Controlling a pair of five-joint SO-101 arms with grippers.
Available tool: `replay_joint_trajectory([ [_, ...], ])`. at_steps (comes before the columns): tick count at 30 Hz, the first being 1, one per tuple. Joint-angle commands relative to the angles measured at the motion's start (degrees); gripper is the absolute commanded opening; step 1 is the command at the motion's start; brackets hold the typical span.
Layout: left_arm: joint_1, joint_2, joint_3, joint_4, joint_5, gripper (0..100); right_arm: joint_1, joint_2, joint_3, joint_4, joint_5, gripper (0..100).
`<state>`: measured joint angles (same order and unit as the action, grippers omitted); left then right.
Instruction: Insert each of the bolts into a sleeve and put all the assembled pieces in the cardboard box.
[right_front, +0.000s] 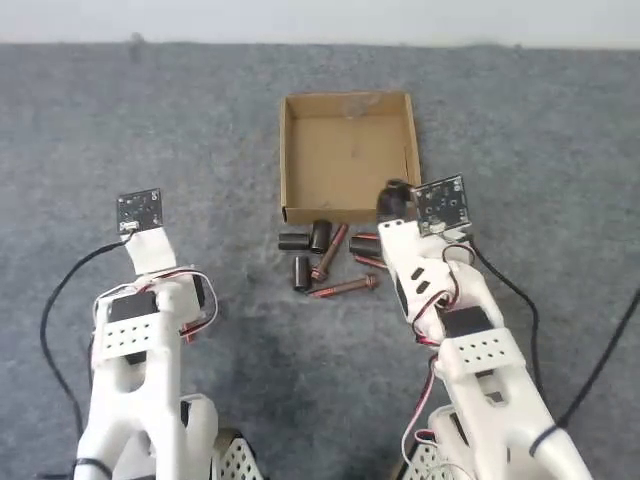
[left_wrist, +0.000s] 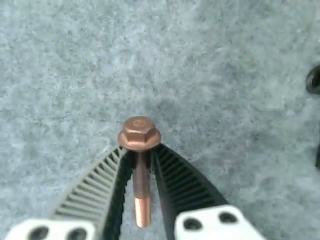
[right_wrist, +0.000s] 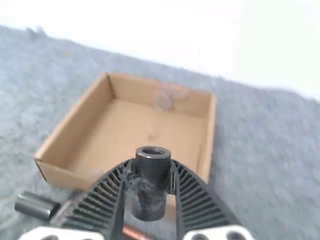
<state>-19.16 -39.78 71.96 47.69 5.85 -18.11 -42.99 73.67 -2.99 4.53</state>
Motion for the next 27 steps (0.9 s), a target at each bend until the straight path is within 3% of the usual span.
replay_joint_trajectory([
  [1, -0.26, -2.29, -0.57, -1.32, 0.44, 1, -0.75, 5.49, -3.87, -8.57, 0.79, 1.3],
  [12, -0.18, -2.46, -0.22, -2.55, 0.44, 1, -3.03, 28.09, -5.10, -46.02, 0.70, 1.3],
  [18, -0.18, -2.55, -0.22, -3.16, 0.53, 1, -3.47, 38.02, -9.76, -56.57, 0.79, 1.0],
  [27, -0.18, -2.37, -0.22, -3.78, 0.53, 1, -4.79, 52.70, -17.05, -64.04, 0.88, 0.6],
])
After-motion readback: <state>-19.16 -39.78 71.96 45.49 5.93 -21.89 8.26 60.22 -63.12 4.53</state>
